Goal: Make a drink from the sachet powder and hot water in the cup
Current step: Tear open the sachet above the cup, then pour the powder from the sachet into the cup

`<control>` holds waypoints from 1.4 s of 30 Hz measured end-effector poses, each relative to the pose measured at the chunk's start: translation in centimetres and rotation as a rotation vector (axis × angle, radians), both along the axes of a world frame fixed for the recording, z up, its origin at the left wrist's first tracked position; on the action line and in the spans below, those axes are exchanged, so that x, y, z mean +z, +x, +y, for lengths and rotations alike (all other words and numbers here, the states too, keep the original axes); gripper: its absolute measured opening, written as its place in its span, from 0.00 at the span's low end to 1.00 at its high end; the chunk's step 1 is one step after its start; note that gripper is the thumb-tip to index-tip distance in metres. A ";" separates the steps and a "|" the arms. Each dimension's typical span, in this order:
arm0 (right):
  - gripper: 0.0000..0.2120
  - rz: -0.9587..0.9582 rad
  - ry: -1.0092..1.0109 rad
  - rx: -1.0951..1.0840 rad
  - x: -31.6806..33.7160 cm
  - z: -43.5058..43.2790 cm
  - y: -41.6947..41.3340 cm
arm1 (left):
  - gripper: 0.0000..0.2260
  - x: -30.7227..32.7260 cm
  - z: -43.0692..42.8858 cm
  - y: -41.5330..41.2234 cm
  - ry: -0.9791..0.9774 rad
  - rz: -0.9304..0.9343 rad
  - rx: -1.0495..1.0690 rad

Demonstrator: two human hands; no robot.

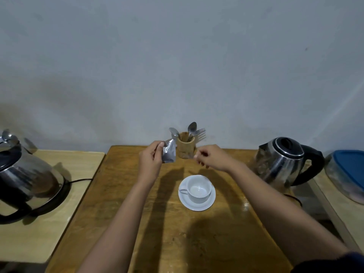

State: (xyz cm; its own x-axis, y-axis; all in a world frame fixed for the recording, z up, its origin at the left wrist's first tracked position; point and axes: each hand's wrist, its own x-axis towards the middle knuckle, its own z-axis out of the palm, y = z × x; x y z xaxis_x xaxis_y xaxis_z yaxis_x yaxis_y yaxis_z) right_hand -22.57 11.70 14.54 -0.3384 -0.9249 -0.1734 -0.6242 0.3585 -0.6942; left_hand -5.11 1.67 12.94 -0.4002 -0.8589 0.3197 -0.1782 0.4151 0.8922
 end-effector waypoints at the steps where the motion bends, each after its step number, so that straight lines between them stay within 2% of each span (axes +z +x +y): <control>1: 0.09 0.026 0.034 0.021 -1.1 -0.5 1.1 | 0.09 -0.6 -0.2 0.7 0.012 0.003 0.002; 3: 0.07 0.022 0.079 0.044 -3.5 -1.5 3.8 | 0.09 -1.9 -0.7 2.1 0.058 0.012 0.013; 6: 0.10 0.006 0.111 0.029 -7.1 -2.7 7.9 | 0.07 -3.5 -1.4 4.2 0.156 0.026 0.033; 11: 0.03 0.020 0.236 0.029 -13.1 -3.8 11.8 | 0.06 -6.2 -2.3 6.9 0.258 0.033 0.041; 13: 0.06 0.052 0.285 0.032 -15.1 -4.3 12.5 | 0.06 -6.9 -2.5 7.6 0.261 0.029 0.049; 16: 0.11 0.085 0.295 -0.007 -16.9 -4.8 13.2 | 0.05 -7.6 -2.9 8.2 0.231 -0.003 0.056; 21: 0.09 0.128 0.286 -0.025 -18.2 -5.3 13.4 | 0.05 -8.2 -3.1 8.1 0.266 0.001 0.065; 24: 0.12 0.102 0.142 -0.016 -17.9 -5.2 13.2 | 0.05 -8.1 -2.9 7.7 0.312 0.012 0.078; 25: 0.12 0.046 0.037 -0.040 -17.6 -5.2 13.1 | 0.06 -8.0 -2.8 7.5 0.334 0.028 0.087; 27: 0.11 -0.210 -0.141 -0.160 -15.7 -5.2 13.1 | 0.06 -7.7 -2.6 6.9 0.379 0.076 0.097; 29: 0.08 -0.506 -0.257 -0.260 -13.4 -5.0 12.5 | 0.07 -7.1 -2.3 5.9 0.405 0.114 0.103; 31: 0.06 -0.707 -0.313 -0.244 -11.4 -4.6 11.7 | 0.07 -6.4 -2.0 4.7 0.423 0.146 0.088; 33: 0.05 -0.800 -0.350 -0.205 -10.2 -4.0 10.8 | 0.07 -5.6 -1.4 3.2 0.435 0.175 0.069; 38: 0.05 -0.803 -0.459 -0.239 -8.9 -1.8 7.5 | 0.08 -4.1 0.0 0.0 0.407 0.149 0.001; 41: 0.03 -1.027 -0.556 -0.319 -8.4 -0.7 5.4 | 0.07 -3.8 0.7 -1.5 0.389 0.134 -0.088; 42: 0.08 -1.107 -0.586 -0.343 -8.3 -0.3 4.8 | 0.07 -3.7 1.0 -2.0 0.391 0.125 -0.116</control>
